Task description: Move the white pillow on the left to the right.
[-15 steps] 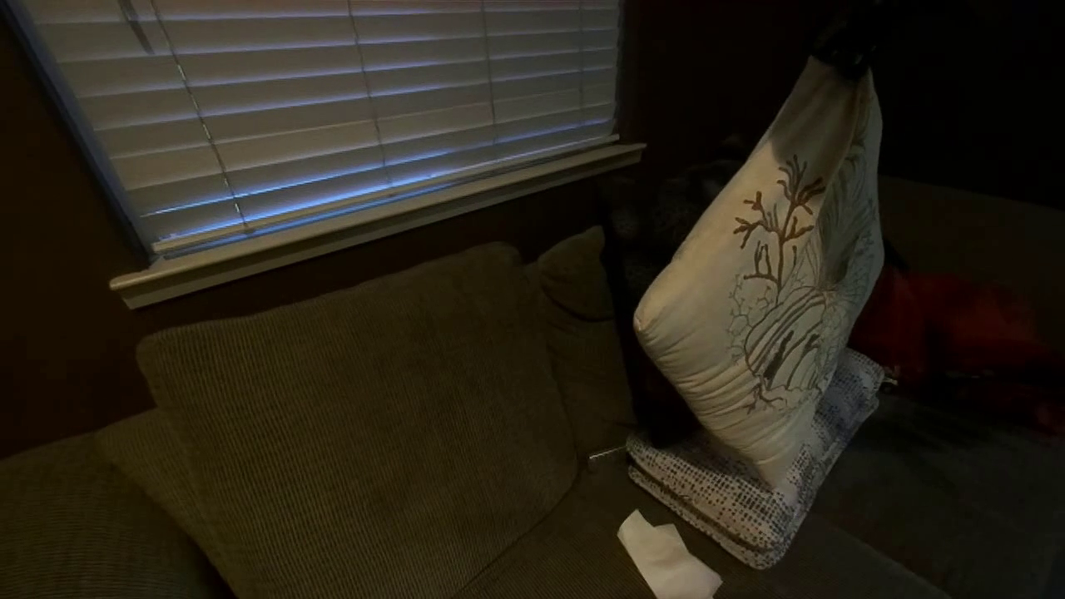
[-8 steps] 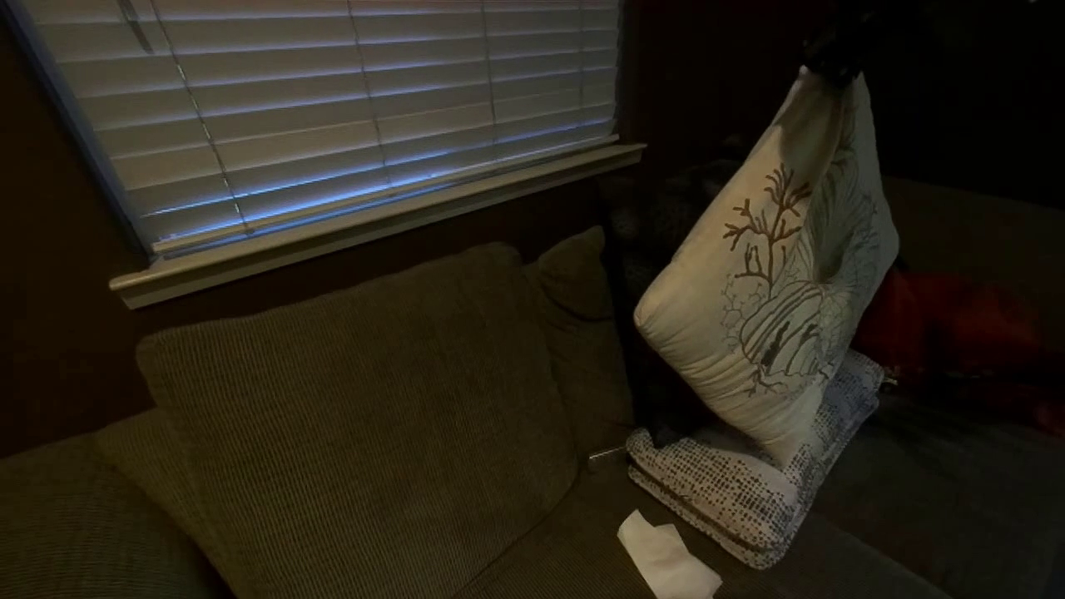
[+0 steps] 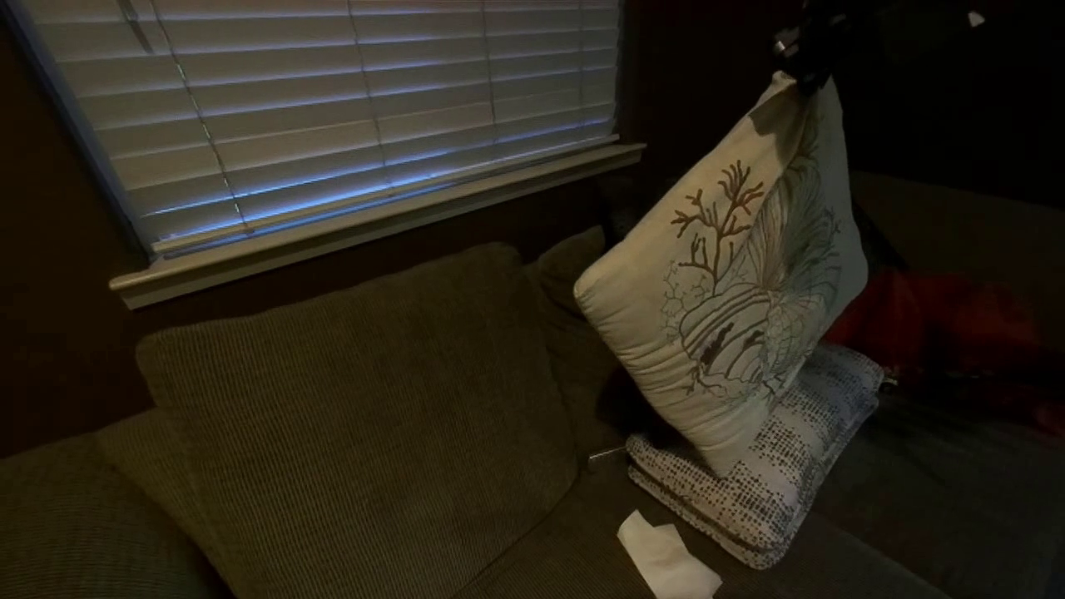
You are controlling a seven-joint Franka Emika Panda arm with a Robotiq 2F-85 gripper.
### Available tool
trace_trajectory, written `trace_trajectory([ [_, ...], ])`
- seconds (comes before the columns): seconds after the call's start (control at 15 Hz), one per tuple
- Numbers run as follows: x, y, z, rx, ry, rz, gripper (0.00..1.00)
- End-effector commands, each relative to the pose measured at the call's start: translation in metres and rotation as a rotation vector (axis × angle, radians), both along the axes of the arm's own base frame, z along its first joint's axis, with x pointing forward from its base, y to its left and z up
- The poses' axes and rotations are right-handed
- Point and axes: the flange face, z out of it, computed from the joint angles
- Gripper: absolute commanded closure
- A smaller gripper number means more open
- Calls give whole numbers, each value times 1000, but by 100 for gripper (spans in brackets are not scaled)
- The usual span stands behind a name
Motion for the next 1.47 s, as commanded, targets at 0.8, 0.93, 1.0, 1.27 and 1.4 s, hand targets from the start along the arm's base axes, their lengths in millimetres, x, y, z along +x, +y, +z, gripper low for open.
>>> trace_trajectory([
  [0.8,16,-51,-65,-61,-115,-98,99],
  [0.93,16,-58,-71,-77,-104,-97,99],
  [1.0,16,-62,-72,-82,-98,-85,99],
  [1.27,19,-73,-76,-89,-88,-60,99],
  [1.4,21,-78,-80,-97,-77,-53,99],
])
